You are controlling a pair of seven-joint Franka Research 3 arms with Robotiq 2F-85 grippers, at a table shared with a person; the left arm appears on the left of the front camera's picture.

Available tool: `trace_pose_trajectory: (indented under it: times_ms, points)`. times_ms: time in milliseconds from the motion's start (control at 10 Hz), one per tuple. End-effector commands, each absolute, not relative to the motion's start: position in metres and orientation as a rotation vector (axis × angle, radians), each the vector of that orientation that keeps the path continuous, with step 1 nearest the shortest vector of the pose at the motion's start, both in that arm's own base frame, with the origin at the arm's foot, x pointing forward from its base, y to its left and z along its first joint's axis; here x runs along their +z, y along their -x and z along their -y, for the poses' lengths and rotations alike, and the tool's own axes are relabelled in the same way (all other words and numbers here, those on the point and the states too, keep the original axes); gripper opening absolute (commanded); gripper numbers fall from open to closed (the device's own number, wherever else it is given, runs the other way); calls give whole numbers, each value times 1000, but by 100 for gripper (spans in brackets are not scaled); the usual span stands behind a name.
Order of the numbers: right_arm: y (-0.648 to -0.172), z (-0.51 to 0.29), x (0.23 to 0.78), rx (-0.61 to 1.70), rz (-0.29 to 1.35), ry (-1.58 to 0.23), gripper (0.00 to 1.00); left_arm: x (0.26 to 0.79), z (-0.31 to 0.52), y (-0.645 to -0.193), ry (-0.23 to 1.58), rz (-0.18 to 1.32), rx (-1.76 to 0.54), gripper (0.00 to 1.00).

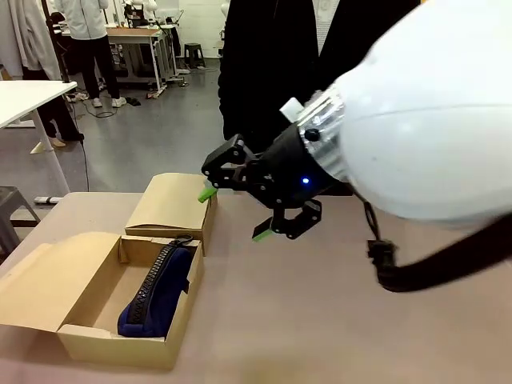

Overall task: Place items inside the box.
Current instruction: Pick up a Pencil pouch or Stapler and place it inside the Mailer Box closest to the robot.

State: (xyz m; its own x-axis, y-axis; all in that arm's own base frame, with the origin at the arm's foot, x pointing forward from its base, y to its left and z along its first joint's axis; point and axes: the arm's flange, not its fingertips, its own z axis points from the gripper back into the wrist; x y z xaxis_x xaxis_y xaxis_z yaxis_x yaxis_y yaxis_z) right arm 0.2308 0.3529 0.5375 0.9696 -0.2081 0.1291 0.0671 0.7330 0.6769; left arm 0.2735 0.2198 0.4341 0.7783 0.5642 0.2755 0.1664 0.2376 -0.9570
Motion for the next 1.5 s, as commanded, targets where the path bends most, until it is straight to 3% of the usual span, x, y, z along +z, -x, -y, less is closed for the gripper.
trace_pose_trajectory:
  times_ms: [0, 300, 400, 800, 900, 1100, 1400]
  points:
    - [-240, -421, 513, -64, 176, -678, 100, 436, -219, -273, 1341, 692, 291, 100]
    - [-223, -395, 516, -95, 165, -691, 100, 436, -219, -273, 1341, 692, 291, 100]
    - [-244, -372, 523, -132, 191, -729, 100, 436, -219, -273, 1341, 692, 291, 100]
    - [-288, -175, 543, -254, -28, -986, 100, 436, -219, -273, 1341, 692, 291, 100]
    - [-299, -109, 525, -338, -84, -1080, 100, 436, -219, -273, 1341, 692, 291, 100]
    - [-297, -30, 493, -482, 10, -1209, 100, 436, -219, -273, 1341, 692, 291, 100]
    - [-256, 39, 432, -563, 18, -1370, 100, 436, -219, -273, 1341, 692, 291, 100]
